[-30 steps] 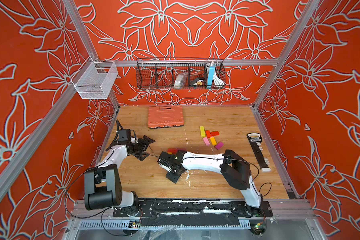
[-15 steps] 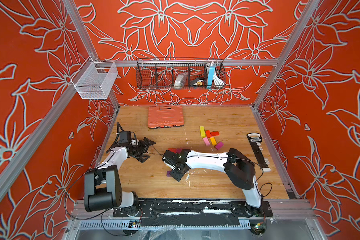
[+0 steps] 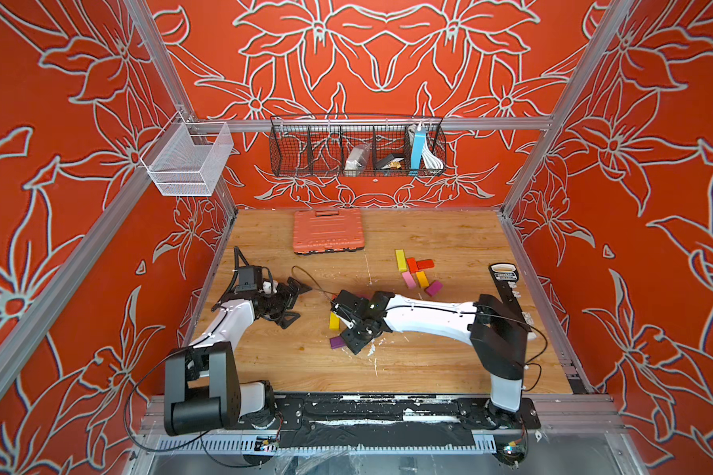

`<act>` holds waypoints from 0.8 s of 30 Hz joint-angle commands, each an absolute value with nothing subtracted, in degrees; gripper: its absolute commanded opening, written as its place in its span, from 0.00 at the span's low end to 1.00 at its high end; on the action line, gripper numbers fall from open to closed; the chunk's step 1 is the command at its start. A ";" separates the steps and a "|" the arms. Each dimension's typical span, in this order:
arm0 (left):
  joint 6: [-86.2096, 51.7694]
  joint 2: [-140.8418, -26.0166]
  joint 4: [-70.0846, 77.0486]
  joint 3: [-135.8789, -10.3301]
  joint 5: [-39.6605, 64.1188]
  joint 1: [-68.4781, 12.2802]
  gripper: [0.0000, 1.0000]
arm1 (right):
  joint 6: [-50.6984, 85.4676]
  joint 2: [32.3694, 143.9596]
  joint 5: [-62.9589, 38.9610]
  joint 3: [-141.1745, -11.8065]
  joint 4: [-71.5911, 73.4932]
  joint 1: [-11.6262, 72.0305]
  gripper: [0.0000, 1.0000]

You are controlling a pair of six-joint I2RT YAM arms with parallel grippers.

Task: Assemble the letter c with building blocks
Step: Assemble the building block at the center of the board.

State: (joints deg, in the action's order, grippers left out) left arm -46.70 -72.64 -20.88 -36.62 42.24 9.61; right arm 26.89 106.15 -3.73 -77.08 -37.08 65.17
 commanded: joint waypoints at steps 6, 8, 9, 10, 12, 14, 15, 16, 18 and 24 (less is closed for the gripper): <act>-53.30 -60.48 -21.71 -30.18 36.65 0.32 0.99 | 45.10 94.88 -9.24 -62.75 -20.61 59.80 0.72; -54.84 -57.92 -21.56 -28.49 35.60 -1.39 0.99 | 47.75 93.24 -10.55 -59.74 -16.96 58.71 0.76; -55.55 -57.18 -21.53 -27.60 35.05 -2.35 0.98 | 48.90 92.57 -11.20 -58.37 -15.29 58.31 0.77; -56.32 -55.09 -21.30 -26.98 34.52 -3.20 0.98 | 49.72 92.10 -11.85 -57.40 -14.00 57.98 0.79; -57.78 -53.68 -20.79 -25.59 33.14 -5.48 0.99 | 51.21 91.46 -12.88 -55.43 -11.56 57.50 0.81; -58.81 -53.44 -20.12 -24.76 31.89 -7.36 0.99 | 52.69 91.18 -13.22 -53.65 -9.41 57.39 0.83; -59.26 -53.54 -19.69 -24.49 31.52 -8.12 0.98 | 53.51 91.06 -13.35 -52.73 -8.08 57.39 0.83; -59.69 -53.98 -19.09 -24.18 31.17 -8.99 0.98 | 54.61 90.93 -13.57 -51.64 -6.26 57.31 0.83; -60.32 -55.09 -17.80 -23.82 30.72 -10.53 0.98 | 57.23 90.79 -13.92 -48.83 -1.31 57.30 0.83; -61.66 -58.86 -14.67 -23.82 29.46 -13.89 0.98 | 64.38 92.14 -14.94 -43.54 11.62 57.34 0.82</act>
State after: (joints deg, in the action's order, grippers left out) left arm -60.07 -57.45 -17.32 -23.86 31.09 -12.78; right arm 59.18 92.07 -13.98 -44.80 2.68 57.41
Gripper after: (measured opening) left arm 0.985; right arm 0.827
